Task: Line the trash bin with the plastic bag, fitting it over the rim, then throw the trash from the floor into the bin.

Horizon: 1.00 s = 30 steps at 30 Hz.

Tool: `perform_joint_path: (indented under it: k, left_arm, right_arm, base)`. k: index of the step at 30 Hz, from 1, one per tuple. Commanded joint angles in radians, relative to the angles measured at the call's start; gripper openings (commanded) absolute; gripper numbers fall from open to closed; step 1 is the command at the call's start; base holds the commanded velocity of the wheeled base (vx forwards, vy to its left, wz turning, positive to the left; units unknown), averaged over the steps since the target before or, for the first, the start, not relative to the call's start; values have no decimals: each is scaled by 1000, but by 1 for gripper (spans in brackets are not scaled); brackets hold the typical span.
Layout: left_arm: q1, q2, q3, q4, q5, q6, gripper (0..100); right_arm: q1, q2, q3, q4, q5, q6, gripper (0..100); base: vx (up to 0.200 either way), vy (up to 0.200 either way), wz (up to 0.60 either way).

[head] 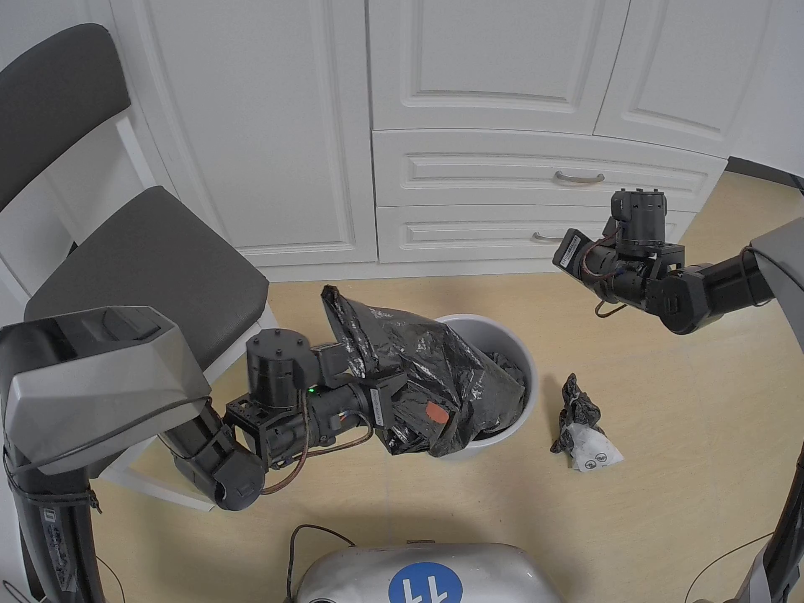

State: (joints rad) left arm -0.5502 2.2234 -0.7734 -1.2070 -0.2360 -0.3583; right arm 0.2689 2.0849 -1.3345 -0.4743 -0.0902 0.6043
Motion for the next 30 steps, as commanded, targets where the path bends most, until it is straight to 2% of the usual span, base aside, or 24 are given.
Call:
perform_joint_path:
  k: [1, 3, 5, 12, 17, 18, 22, 30]
  left_arm:
    - [-91, -120, -106, 188, 156, 21, 0]
    - [-112, -122, -149, 261, 222, 32, 0]
    - [-134, -122, -181, 310, 256, 32, 0]
    - [-194, -139, -251, 443, 317, 35, 0]
    - [-218, -139, -322, 578, 385, 35, 0]
    - [-220, -130, -374, 655, 414, 35, 0]
    - [-220, -93, -491, 817, 449, 33, 0]
    - [-231, 53, -702, 943, 491, 30, 0]
  right_arm:
    - [-11, -187, 136, -7, -8, -69, 0]
    - [-11, -230, 175, -7, -6, -100, 0]
    - [-14, -263, 204, -6, 1, -135, 0]
    - [-23, -304, 279, 40, 6, -251, 0]
    - [-54, -312, 301, 45, 7, -287, 0]
    - [-65, -313, 319, 42, 6, -310, 0]
    - [-99, -316, 354, 32, 6, -368, 0]
    - [-152, -348, 411, 32, 6, -439, 0]
  base:
    - [0, 0, 0]
    - [0, 0, 0]
    - [0, 0, 0]
    - [0, 0, 0]
    - [0, 0, 0]
    - [0, 0, 0]
    - [0, 0, 0]
    - [0, 0, 0]
